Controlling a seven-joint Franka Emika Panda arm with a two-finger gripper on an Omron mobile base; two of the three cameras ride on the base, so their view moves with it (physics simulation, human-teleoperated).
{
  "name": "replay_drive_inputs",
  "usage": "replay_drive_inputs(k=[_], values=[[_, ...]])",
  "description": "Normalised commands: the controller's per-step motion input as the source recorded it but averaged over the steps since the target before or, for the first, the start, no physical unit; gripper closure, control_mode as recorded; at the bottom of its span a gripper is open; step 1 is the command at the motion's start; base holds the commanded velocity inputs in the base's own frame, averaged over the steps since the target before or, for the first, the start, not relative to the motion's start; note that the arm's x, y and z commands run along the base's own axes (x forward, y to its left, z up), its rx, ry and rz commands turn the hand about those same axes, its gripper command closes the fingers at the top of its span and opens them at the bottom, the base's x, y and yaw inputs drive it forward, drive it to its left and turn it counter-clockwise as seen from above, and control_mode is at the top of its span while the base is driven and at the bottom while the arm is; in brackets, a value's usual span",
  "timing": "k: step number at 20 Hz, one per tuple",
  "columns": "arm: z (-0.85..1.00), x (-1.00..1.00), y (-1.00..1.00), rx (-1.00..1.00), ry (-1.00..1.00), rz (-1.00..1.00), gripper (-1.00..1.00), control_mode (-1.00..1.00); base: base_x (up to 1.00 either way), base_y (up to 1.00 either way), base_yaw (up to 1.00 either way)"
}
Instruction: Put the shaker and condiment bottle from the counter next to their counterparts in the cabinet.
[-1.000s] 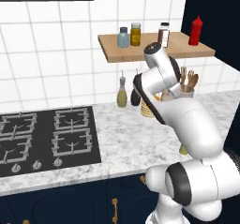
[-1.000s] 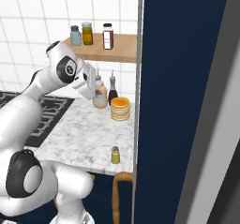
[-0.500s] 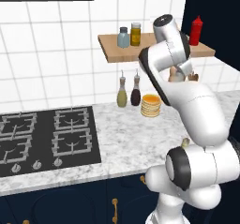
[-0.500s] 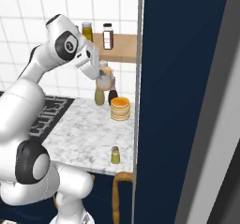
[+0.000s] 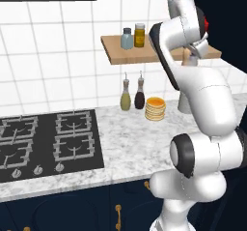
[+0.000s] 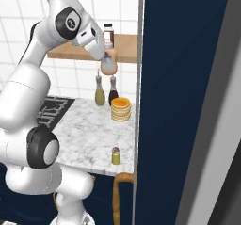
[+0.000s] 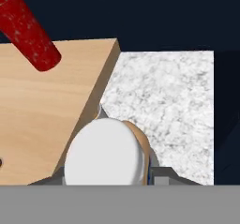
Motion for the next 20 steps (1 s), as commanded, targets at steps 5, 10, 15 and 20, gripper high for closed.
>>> replay_drive_inputs(k=[5,10,15,20], values=[[0.14,0.03,-0.01,-0.03,0.01,0.09,1.0,-1.0,0.0,0.0,0.0],[0.4,0.0,-0.21,0.0,0.0,0.13,1.0,-1.0,0.0,0.0,0.0],[0.28,0.04,-0.18,0.0,0.0,0.07,1.0,-1.0,0.0,0.0,0.0],[0.19,0.28,-0.23,-0.01,0.0,0.12,1.0,-1.0,0.0,0.0,0.0]])
